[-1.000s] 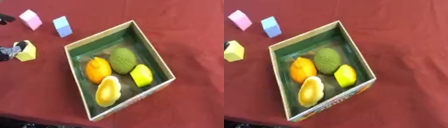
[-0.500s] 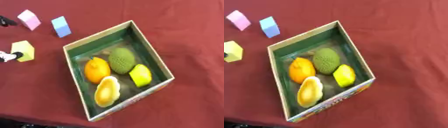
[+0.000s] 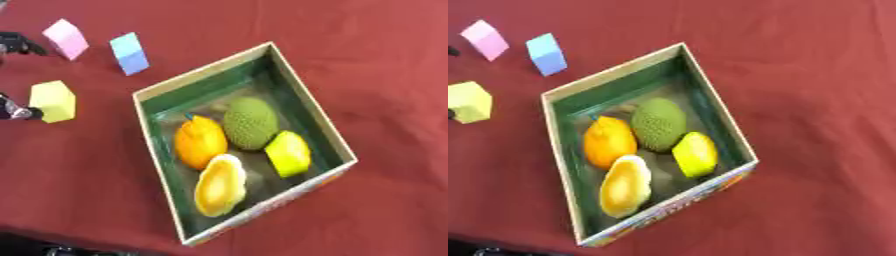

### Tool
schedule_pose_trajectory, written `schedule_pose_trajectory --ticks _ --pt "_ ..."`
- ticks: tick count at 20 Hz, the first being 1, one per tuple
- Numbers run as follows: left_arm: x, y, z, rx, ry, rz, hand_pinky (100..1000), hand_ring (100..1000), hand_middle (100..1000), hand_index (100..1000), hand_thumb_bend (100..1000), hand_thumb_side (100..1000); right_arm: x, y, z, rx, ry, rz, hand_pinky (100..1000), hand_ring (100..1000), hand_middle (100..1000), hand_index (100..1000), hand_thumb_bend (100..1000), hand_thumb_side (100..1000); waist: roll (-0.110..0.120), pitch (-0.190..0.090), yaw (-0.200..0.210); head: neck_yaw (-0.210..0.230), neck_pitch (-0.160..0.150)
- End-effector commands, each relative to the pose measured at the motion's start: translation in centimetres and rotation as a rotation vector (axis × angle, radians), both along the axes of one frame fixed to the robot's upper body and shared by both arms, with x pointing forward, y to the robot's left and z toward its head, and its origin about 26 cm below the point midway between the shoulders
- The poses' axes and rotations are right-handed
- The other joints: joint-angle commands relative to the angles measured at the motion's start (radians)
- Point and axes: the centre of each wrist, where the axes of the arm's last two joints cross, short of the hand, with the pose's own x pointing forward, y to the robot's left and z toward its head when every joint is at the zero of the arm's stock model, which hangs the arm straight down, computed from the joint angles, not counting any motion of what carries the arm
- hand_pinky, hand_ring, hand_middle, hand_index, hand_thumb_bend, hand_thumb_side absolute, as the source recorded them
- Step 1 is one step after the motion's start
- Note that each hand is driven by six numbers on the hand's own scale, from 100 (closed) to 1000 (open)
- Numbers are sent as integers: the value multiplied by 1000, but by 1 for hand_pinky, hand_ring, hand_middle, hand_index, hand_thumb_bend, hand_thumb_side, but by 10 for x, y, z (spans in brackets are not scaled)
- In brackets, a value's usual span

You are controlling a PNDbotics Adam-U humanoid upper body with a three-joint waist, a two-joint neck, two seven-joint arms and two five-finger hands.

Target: Pick up objects on the table and place them in the box.

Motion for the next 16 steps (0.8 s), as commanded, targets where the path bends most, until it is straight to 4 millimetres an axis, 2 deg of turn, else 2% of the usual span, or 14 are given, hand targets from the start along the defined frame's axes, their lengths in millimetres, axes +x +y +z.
schedule_pose_trajectory --ticks 1,4,11,14,16 --pt "4 12 10 25 28 30 873 830 790 856 620 100 -2 -1 7 -10 -20 -16 859 820 709 854 100 772 2 -15 0 5 -13" --pt "9 13 12 -6 64 32 860 801 742 860 588 100 -2 -1 7 1 -18 -28 858 817 706 851 100 774 0 -12 0 5 -15" --pt "19 16 18 -58 150 68 857 804 764 849 566 100 -2 -1 7 7 -15 -43 851 812 700 847 100 776 -7 -4 -1 6 -17" --pt "21 15 24 -75 178 57 851 789 736 827 496 100 -2 -2 6 15 -12 -57 846 811 699 847 100 777 -10 -1 1 6 -15" --pt "21 11 32 -90 183 33 833 748 679 787 373 100 -3 -3 5 20 -6 -68 844 811 699 847 100 778 -12 0 4 6 -14"
